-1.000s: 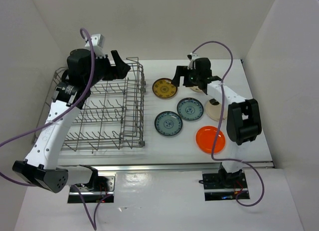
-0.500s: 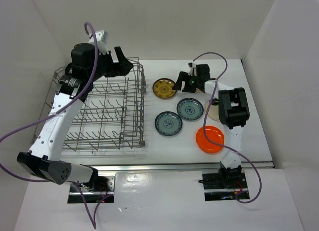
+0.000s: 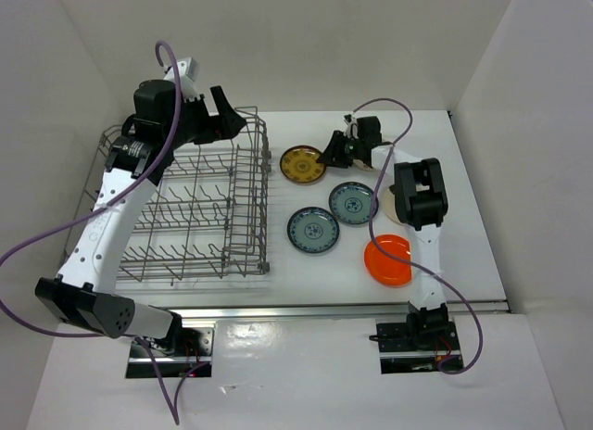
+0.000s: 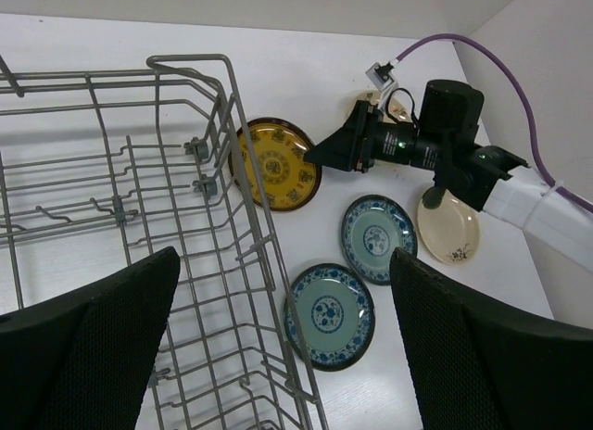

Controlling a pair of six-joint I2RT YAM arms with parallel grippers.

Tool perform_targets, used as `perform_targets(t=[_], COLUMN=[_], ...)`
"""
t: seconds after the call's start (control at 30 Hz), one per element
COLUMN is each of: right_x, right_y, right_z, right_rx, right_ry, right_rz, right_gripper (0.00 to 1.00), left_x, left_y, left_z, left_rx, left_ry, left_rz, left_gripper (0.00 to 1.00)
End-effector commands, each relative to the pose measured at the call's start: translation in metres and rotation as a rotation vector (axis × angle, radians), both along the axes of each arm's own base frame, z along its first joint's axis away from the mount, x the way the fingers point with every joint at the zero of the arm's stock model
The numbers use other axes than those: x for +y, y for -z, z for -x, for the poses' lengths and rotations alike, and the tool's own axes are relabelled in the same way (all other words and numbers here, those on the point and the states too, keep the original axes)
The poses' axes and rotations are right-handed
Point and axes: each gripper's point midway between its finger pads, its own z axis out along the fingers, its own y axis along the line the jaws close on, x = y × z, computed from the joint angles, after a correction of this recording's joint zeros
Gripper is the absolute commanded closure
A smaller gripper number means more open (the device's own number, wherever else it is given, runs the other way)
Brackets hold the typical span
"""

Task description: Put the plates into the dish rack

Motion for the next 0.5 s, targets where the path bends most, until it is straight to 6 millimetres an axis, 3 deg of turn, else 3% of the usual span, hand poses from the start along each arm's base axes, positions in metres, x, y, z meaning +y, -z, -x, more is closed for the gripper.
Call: perform_targets(t=[0.0, 0.03, 0.07, 0.13, 0.2, 0.27, 0.33, 0.37, 0.4, 0.43, 0.47], right_x=[0.005, 0.006, 0.005, 0.002, -0.004, -0.013, -0.035, -0.043, -0.049, -0.055, -0.062], right_y=[0.027, 0.022, 0.026, 0.024, 0.02, -0.001, -0.028, -0.06, -0.076, -0.111, -0.123], right_z=[0.006, 0.002, 0.002, -0.004, -0.01, -0.015, -0.025, -0.028, -0.028, -0.029, -0.028], right_rx=[0.083, 0.076, 0.086, 0.085, 0.076, 0.036, -0.02, -0.079, -0.11, -0.186, -0.204], right_ry=[0.008, 0.008, 0.016, 0.025, 0.05, 0.05, 0.082, 0.085, 0.086, 0.082, 0.085], right_rz=[0.006, 0.005, 0.014, 0.038, 0.078, 0.106, 0.133, 0.148, 0.155, 0.166, 0.176], right_gripper=[0.57, 0.63, 0.82, 1.0, 1.0, 1.0, 1.0, 1.0, 1.0, 1.0, 1.0], left_x=[0.005, 0.005, 0.007, 0.005, 0.007, 0.005, -0.002, -0.005, -0.008, -0.013, -0.017], left_y=[-0.013, -0.013, -0.013, -0.009, -0.007, -0.002, 0.0, 0.003, 0.004, 0.005, -0.006], left_z=[-0.004, -0.004, -0.004, -0.009, -0.014, -0.02, -0.023, -0.031, -0.035, -0.038, -0.043], left_rx=[-0.024, -0.024, -0.023, -0.012, -0.005, 0.012, 0.018, 0.027, 0.026, 0.026, -0.004], left_ry=[-0.017, -0.017, -0.019, -0.011, -0.013, 0.001, 0.037, 0.047, 0.061, 0.097, 0.119], left_rz=[0.02, 0.02, 0.023, 0.023, 0.025, 0.03, 0.042, 0.044, 0.04, 0.036, 0.035], left_gripper=[0.0, 0.0, 0.0, 0.0, 0.0, 0.0, 0.0, 0.0, 0.0, 0.0, 0.0])
